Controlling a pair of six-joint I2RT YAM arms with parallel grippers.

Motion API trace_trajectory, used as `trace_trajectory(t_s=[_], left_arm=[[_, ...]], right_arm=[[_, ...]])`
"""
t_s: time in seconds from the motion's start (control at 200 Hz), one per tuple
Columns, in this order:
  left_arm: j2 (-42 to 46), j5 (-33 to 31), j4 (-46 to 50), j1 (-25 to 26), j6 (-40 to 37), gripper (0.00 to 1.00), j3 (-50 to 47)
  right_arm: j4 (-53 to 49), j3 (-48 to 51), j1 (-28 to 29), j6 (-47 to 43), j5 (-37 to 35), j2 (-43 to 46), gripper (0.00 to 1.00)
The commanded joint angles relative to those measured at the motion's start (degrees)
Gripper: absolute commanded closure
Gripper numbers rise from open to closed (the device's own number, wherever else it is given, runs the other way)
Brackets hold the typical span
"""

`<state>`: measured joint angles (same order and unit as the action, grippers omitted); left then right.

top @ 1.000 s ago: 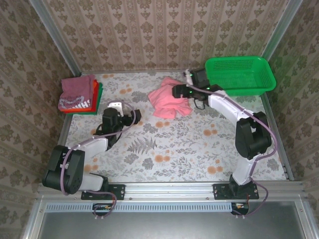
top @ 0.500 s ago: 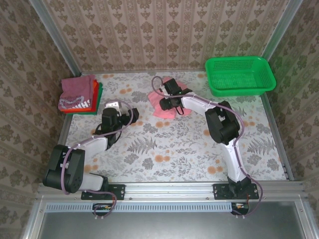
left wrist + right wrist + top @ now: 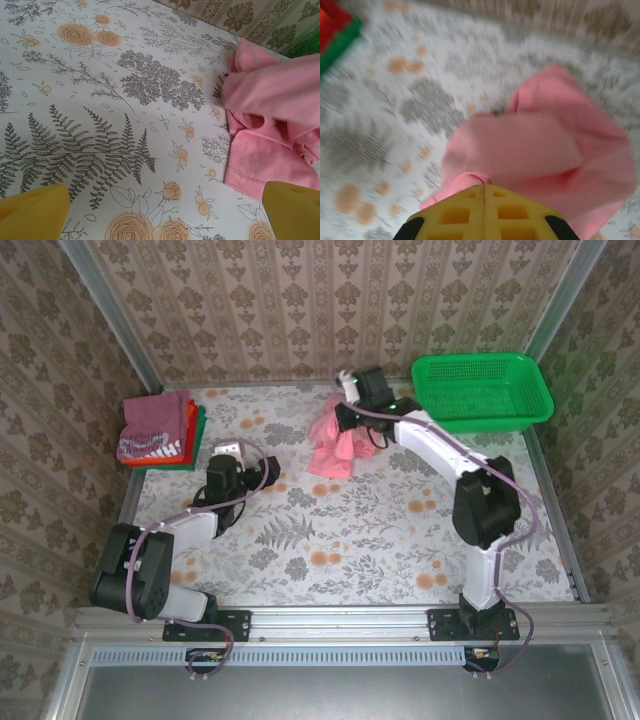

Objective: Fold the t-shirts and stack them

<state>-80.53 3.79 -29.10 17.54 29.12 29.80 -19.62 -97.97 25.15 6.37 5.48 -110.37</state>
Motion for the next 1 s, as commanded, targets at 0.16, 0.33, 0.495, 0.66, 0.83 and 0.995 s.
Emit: trace_trajectory(t_s=[0.16,0.33,0.495,0.66,0.83,0.995], left_arm=[[-3.13,2.05,-3.88,1.57,1.58,0.0,3.77],[-7.57,3.54,-6.71,5.58,6.34,0.0,7.03],[-12.98,4.13,-8.94,10.83,7.92,0.0,10.82],[-18.72,5.55,-13.22,13.56,11.56,0.0,13.53],[-23.22,6.1,-18.8,13.66,18.96,0.0,15.97],[-27.34,8.41,-21.19,13.4,23.98,0.0,19.85]], right_arm=[[4.24,0.7,-6.87,9.97,19.68,9.95,1.0],[6.44,2.26,-9.32,13.7,26.33,12.7,1.0],[7.21,4.61,-9.89,14.28,25.66,15.1,1.0],[8.99,6.57,-10.12,15.23,25.78,16.9,1.0],[8.86,7.75,-10.37,15.03,25.12,17.51,1.0],[8.99,9.11,-10.49,15.02,24.68,17.55,1.0]])
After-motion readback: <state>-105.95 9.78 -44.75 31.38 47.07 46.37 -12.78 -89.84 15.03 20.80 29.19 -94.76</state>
